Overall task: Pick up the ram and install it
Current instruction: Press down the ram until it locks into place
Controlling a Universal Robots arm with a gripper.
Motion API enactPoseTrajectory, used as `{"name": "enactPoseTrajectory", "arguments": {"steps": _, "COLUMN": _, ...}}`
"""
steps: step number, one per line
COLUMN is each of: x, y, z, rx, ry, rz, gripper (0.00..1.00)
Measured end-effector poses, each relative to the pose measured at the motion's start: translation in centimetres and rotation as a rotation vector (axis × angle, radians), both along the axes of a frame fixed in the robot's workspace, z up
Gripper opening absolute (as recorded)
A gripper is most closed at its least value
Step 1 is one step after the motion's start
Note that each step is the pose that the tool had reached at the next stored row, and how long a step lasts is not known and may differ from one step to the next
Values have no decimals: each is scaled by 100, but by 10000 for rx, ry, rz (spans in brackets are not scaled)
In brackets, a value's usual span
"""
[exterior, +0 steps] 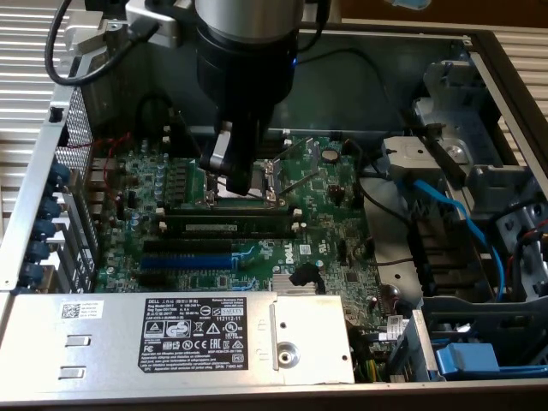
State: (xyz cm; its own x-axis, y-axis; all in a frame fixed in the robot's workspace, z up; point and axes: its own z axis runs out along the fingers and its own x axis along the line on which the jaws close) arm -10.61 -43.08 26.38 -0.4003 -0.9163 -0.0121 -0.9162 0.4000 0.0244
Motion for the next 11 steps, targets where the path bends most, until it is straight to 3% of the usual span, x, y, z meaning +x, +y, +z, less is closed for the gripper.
{"name": "enactPoseTrajectory", "arguments": {"steps": 11, "x": 0, "y": 0, "z": 0, "rx": 0, "ry": 20, "rz": -907, "gripper": 10}}
